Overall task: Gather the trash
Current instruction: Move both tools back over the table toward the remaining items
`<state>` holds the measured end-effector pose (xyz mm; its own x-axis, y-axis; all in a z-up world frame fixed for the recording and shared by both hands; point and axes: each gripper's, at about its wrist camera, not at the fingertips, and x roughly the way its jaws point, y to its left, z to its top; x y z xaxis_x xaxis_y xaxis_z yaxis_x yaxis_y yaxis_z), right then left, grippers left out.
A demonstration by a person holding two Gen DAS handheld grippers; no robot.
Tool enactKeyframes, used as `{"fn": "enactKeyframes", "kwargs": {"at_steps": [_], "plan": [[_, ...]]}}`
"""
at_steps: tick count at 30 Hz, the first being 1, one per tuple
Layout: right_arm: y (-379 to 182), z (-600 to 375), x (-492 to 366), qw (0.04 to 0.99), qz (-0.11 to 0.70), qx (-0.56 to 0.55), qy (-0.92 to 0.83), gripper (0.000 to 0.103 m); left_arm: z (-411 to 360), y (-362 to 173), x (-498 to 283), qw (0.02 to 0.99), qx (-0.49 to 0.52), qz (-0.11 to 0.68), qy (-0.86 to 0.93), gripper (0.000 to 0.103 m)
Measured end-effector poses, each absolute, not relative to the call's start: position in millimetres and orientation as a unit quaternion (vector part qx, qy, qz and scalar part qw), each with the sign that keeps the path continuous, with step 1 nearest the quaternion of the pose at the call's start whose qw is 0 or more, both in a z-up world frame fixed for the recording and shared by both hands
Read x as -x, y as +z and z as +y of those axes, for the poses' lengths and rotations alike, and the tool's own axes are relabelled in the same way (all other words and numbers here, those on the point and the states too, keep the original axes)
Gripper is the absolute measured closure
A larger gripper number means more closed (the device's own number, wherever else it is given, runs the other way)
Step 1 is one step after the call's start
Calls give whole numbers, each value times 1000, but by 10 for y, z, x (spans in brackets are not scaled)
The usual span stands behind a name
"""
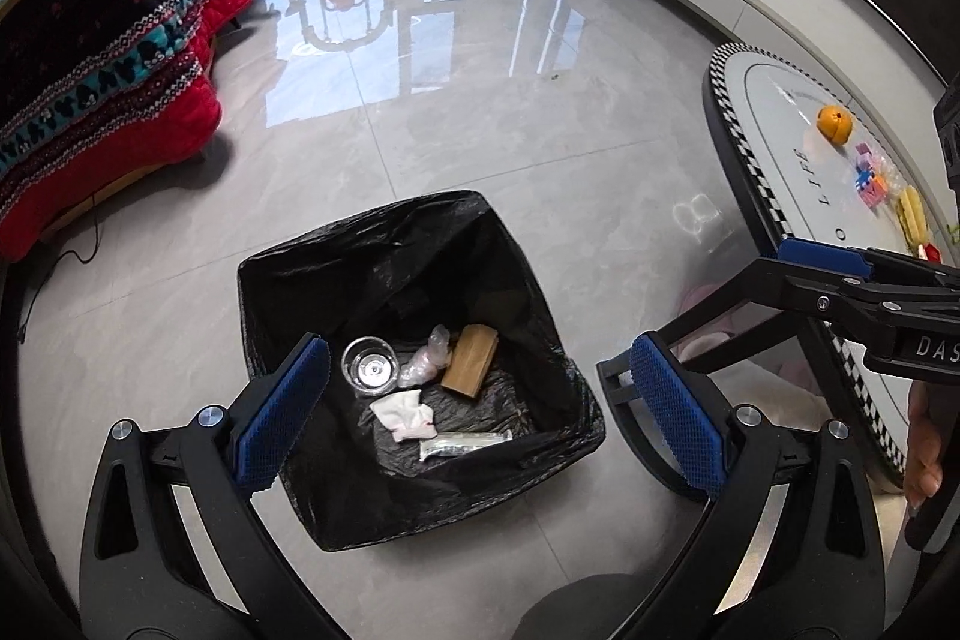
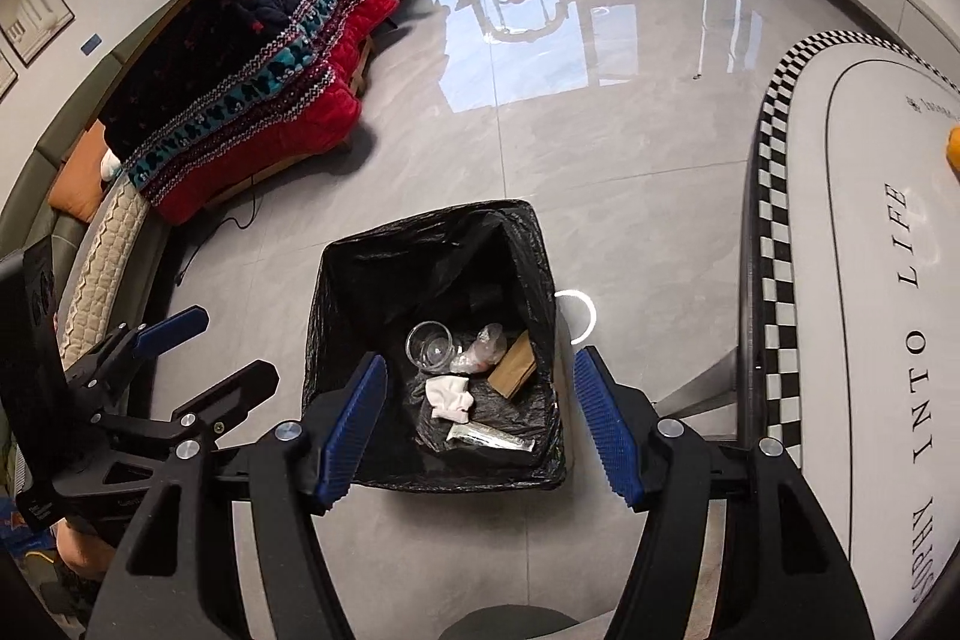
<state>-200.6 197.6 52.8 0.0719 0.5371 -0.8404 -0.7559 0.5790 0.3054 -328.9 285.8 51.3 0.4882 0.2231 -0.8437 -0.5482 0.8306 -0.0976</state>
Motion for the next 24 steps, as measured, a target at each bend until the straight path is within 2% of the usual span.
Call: {"fn": "enactKeyframes", "kwargs": {"at_steps": [24], "plan": [[662,17,478,806,516,7,289,37,1360,610,1334,869,71,488,48,6]]}}
